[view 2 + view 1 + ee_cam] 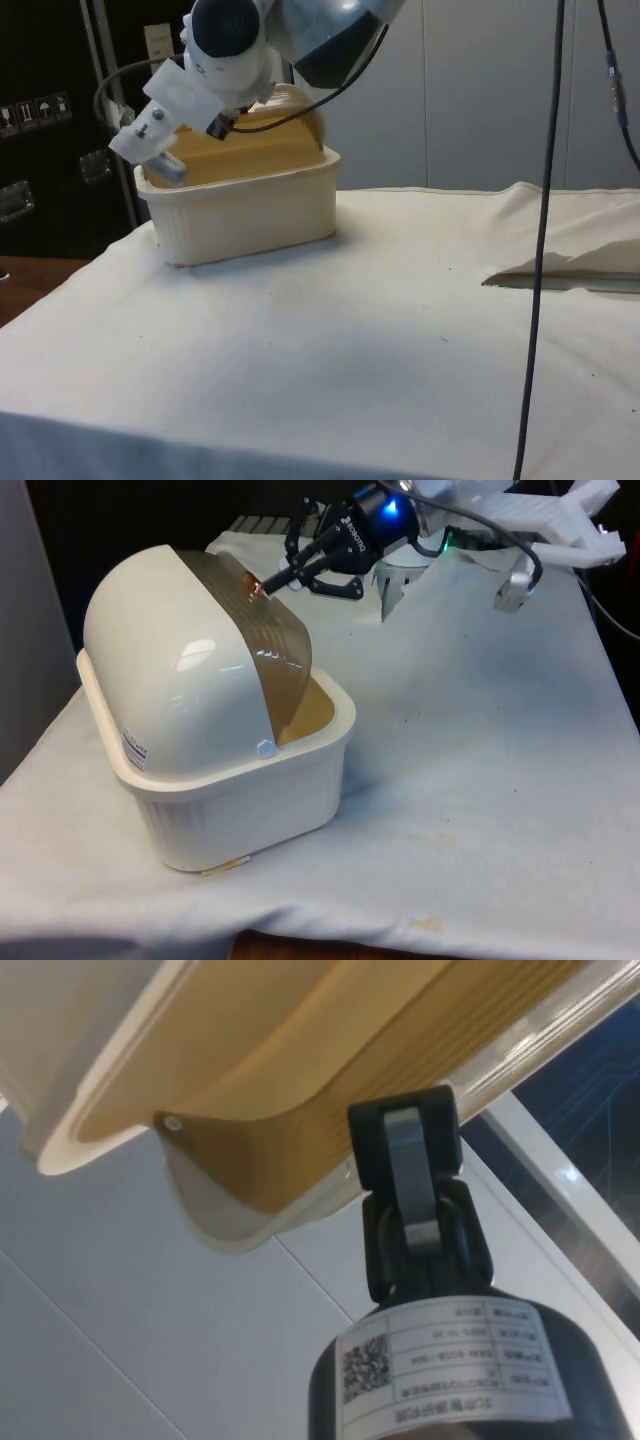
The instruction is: Open the lid, then close it.
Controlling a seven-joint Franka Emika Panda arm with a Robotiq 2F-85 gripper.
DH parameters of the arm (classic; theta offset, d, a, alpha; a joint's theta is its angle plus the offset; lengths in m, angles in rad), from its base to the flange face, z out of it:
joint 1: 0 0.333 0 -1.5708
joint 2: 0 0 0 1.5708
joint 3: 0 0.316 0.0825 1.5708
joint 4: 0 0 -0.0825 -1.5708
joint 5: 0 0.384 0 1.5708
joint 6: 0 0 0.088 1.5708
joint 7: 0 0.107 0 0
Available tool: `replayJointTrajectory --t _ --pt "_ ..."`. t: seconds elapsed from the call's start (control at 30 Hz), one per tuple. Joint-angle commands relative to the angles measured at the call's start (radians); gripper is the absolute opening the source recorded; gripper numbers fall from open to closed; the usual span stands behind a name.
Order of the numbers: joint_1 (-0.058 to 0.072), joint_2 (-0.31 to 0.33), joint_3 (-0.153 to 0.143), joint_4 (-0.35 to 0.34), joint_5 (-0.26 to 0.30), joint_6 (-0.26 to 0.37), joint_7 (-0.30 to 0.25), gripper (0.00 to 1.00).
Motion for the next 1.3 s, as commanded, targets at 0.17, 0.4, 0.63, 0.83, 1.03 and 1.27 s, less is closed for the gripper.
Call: replayJointTrajectory --t 0.17,0.4,0.63,0.83,1.03,1.27 --pt "-0.003 0.014 -0.014 0.027 -0.003 0.005 0.007 0.0" --pt "-0.001 0.015 -0.023 0.042 0.002 -0.006 0.007 0.0" --pt "0.0 -0.003 -0.02 0.044 0.019 -0.029 0.008 0.0" --pt "-0.001 -0.023 -0.02 0.041 0.053 -0.03 0.009 0.0" --pt "-0.002 -0.03 -0.02 0.039 0.082 -0.026 0.015 0.0" --pt "-0.003 -0.033 -0.02 0.038 0.131 -0.018 0.023 0.0"
